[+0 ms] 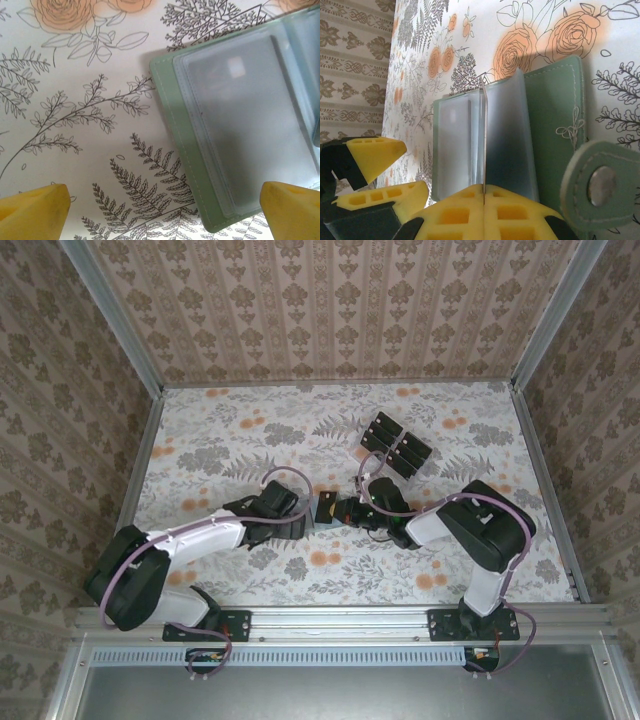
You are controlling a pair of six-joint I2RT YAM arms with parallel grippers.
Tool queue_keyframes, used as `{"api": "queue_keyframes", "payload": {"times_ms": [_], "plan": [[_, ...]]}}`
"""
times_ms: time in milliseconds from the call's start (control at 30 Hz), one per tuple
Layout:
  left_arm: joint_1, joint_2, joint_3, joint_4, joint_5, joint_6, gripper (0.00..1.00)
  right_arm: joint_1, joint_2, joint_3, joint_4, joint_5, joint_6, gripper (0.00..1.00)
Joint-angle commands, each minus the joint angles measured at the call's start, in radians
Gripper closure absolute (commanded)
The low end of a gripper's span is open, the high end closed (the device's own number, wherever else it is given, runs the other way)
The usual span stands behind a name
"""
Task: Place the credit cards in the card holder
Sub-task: Insert the credit card into the card slot.
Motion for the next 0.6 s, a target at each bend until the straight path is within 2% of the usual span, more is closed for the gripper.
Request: {"api": "queue_keyframes", "payload": {"times_ms": [0, 567], "plan": [[-0.008, 0.01, -0.023, -0.017, -0.013, -0.032, 0.0, -0.005, 0.015, 0.015, 0.043, -0.023, 0.005, 1.0], [-0.009, 0.049, -0.056, -0.005, -0.035, -0.045, 0.0, -0.004, -0.014, 0.006, 0.058, -0.023, 0.02, 1.0]]}}
